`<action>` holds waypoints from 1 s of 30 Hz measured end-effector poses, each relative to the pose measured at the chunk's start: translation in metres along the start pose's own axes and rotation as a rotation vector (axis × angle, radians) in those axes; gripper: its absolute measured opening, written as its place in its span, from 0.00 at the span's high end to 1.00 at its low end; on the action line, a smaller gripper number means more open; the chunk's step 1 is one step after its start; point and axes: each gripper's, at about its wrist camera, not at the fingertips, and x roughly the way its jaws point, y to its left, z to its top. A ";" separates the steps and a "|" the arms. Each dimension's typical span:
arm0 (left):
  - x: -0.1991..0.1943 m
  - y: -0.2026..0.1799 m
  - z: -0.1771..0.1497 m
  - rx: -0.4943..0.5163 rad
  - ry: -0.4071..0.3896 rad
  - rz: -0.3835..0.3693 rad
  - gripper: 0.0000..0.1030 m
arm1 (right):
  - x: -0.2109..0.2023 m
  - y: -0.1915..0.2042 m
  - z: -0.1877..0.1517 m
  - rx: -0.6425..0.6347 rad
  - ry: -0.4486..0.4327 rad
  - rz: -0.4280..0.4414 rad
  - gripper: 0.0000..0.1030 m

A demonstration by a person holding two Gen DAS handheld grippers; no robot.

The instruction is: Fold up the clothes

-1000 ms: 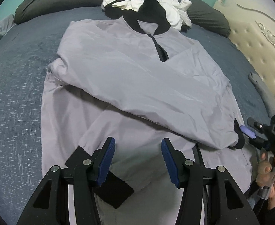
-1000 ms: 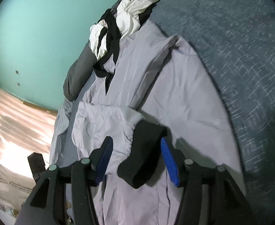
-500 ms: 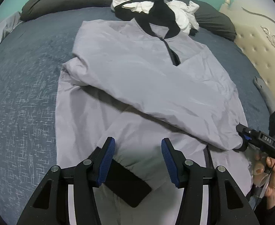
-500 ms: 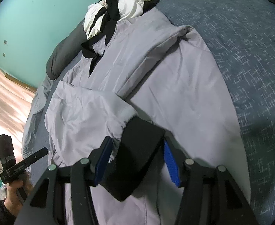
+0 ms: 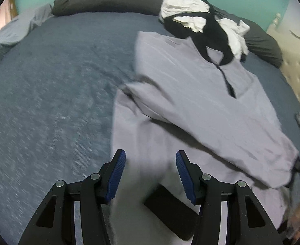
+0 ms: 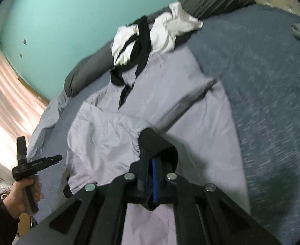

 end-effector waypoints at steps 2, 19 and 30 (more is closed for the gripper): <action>0.003 0.002 0.010 0.025 -0.010 0.040 0.46 | -0.009 -0.005 0.001 0.012 -0.008 0.007 0.97; 0.057 0.003 0.049 0.298 0.000 0.236 0.54 | 0.003 -0.022 -0.011 0.055 0.048 0.007 0.97; 0.065 0.005 0.055 0.302 -0.008 0.187 0.96 | 0.011 -0.022 -0.014 0.048 0.068 -0.002 0.97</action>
